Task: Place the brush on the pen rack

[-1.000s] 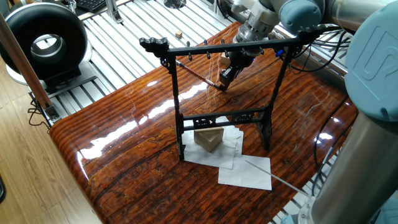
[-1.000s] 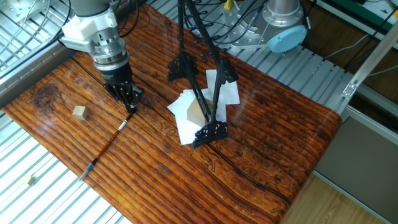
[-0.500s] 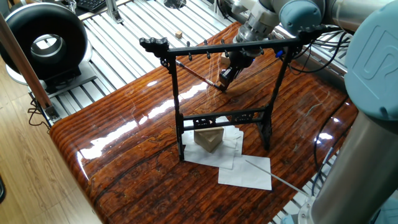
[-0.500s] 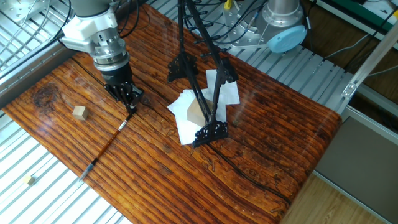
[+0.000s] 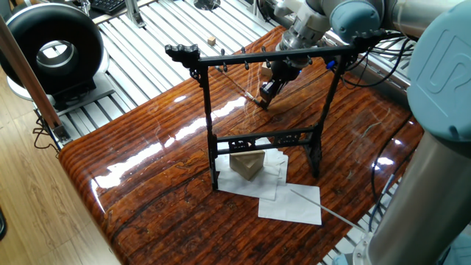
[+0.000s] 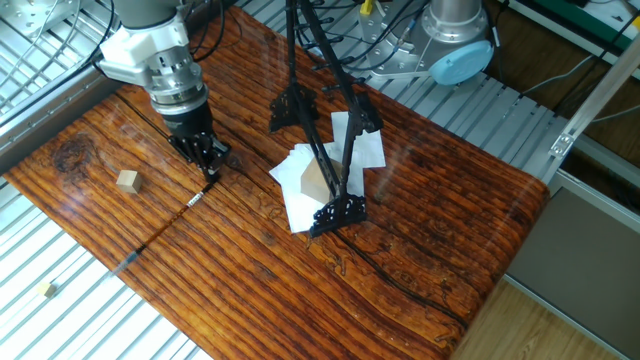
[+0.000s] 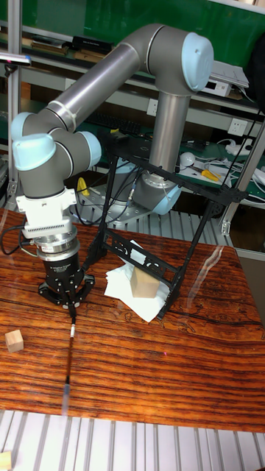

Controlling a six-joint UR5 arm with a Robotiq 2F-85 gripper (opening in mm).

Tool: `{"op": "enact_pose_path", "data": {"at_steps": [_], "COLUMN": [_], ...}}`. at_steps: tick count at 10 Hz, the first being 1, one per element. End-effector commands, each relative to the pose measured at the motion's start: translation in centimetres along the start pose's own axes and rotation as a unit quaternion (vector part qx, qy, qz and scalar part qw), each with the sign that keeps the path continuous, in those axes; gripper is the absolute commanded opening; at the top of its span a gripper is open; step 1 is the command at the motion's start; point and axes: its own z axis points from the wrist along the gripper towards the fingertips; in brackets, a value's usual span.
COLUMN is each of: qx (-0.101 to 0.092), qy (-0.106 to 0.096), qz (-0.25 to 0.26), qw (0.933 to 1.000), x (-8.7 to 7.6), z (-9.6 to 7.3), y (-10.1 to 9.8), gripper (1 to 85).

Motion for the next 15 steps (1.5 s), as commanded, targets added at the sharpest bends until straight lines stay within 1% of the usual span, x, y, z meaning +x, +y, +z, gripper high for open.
{"op": "enact_pose_path", "data": {"at_steps": [1,2,4,6,8,9,12,14,15], "qx": [-0.007,-0.008,-0.005,-0.005,0.0,0.01,0.022,0.046,0.047], "qy": [0.002,0.011,0.028,0.033,0.037,0.045,0.066,0.079,0.085], "qz": [0.006,0.008,0.009,0.012,0.013,0.011,0.018,0.016,0.022], "qw": [1.0,0.9999,0.9996,0.9994,0.9992,0.9989,0.9974,0.9957,0.995], "x": [0.0,0.1,0.4,0.4,0.4,0.5,0.5,0.1,-0.1], "z": [-0.4,-0.8,-1.6,-2.0,-2.2,-2.5,-3.8,-5.0,-5.6], "y": [0.3,0.4,0.2,0.1,0.0,-0.4,-0.3,-0.7,-0.3], "gripper": [1.0,1.0,1.0,1.0,1.0,1.0,1.0,1.0,1.0]}}
